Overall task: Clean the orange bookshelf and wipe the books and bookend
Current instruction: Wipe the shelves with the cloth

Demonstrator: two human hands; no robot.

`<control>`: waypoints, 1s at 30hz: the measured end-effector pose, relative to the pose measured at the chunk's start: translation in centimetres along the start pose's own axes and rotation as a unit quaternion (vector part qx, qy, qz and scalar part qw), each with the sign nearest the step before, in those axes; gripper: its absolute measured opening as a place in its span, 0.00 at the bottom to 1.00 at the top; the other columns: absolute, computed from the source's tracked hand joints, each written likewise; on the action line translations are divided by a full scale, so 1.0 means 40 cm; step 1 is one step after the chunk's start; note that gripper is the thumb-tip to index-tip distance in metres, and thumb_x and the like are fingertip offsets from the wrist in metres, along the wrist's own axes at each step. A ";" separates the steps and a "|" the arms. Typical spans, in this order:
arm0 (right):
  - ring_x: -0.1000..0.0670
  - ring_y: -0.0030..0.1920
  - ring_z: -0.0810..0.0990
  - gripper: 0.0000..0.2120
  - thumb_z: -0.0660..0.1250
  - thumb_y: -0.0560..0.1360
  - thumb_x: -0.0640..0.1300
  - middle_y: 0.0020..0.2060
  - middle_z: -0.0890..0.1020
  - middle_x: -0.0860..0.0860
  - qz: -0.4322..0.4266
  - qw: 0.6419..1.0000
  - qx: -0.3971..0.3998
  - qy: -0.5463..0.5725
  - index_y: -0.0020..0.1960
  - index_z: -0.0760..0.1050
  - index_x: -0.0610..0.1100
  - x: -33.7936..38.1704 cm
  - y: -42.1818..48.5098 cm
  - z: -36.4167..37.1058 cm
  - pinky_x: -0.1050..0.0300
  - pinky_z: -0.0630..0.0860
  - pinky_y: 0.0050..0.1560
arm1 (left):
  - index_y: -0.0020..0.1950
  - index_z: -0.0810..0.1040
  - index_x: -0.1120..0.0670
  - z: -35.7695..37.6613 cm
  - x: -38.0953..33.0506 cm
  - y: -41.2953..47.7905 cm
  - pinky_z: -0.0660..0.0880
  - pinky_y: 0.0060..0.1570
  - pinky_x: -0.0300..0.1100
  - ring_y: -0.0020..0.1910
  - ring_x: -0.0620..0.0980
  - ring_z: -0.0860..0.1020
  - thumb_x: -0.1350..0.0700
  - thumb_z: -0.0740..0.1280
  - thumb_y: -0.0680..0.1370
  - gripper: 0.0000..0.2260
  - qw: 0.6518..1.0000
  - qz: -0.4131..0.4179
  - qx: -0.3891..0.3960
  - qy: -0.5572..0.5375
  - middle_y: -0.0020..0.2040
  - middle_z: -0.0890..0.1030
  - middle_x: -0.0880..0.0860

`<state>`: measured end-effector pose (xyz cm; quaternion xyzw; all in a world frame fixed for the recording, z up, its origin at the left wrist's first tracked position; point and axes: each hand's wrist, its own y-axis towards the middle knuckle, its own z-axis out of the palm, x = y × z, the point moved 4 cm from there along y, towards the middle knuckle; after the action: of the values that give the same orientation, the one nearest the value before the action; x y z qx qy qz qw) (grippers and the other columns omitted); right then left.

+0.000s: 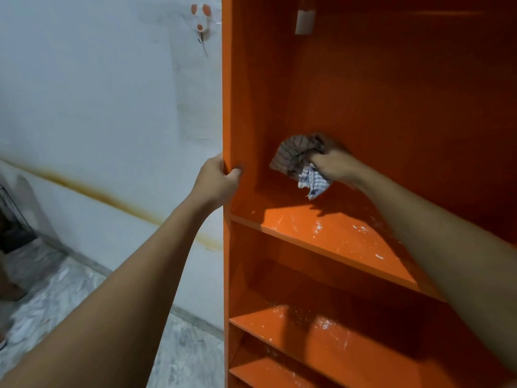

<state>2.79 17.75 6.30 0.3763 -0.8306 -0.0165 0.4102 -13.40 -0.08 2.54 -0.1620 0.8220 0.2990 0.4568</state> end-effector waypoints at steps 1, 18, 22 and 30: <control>0.48 0.53 0.77 0.16 0.61 0.79 0.36 0.56 0.78 0.47 0.010 0.999 -0.010 -0.037 0.66 0.72 0.42 -0.020 0.025 -0.001 0.62 0.69 0.41 | 0.73 0.69 0.50 0.002 0.001 0.002 0.73 0.51 0.45 0.50 0.47 0.75 0.51 0.59 0.84 0.17 1.000 -0.002 0.000 -0.001 0.57 0.75 0.45; 0.45 0.63 0.77 0.19 0.61 0.81 0.41 0.64 0.78 0.50 -0.003 0.982 0.182 -0.049 0.69 0.71 0.55 -0.086 0.012 0.213 0.50 0.73 0.60 | 0.74 0.68 0.50 0.009 0.021 0.018 0.74 0.54 0.48 0.57 0.53 0.78 0.50 0.60 0.84 0.18 1.000 -0.002 -0.012 -0.008 0.63 0.78 0.49; 0.58 0.52 0.79 0.17 0.62 0.78 0.38 0.52 0.81 0.58 -0.105 0.974 0.201 -0.011 0.59 0.76 0.58 0.013 -0.108 0.228 0.59 0.74 0.54 | 0.70 0.72 0.52 0.008 0.026 0.023 0.75 0.45 0.39 0.40 0.41 0.76 0.52 0.60 0.84 0.15 0.999 0.021 -0.023 0.011 0.53 0.77 0.47; 0.59 0.52 0.79 0.22 0.60 0.70 0.27 0.51 0.81 0.55 -0.171 0.950 0.260 0.026 0.58 0.80 0.44 0.105 -0.344 0.248 0.63 0.76 0.51 | 0.69 0.71 0.51 0.009 0.009 0.006 0.68 0.33 0.31 0.36 0.37 0.73 0.52 0.60 0.84 0.14 1.000 0.013 -0.017 0.000 0.51 0.75 0.46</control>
<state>2.72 2.43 -2.11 0.6067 -0.7184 0.1395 0.3103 -13.49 0.33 2.18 -0.1589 0.8190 0.3190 0.4497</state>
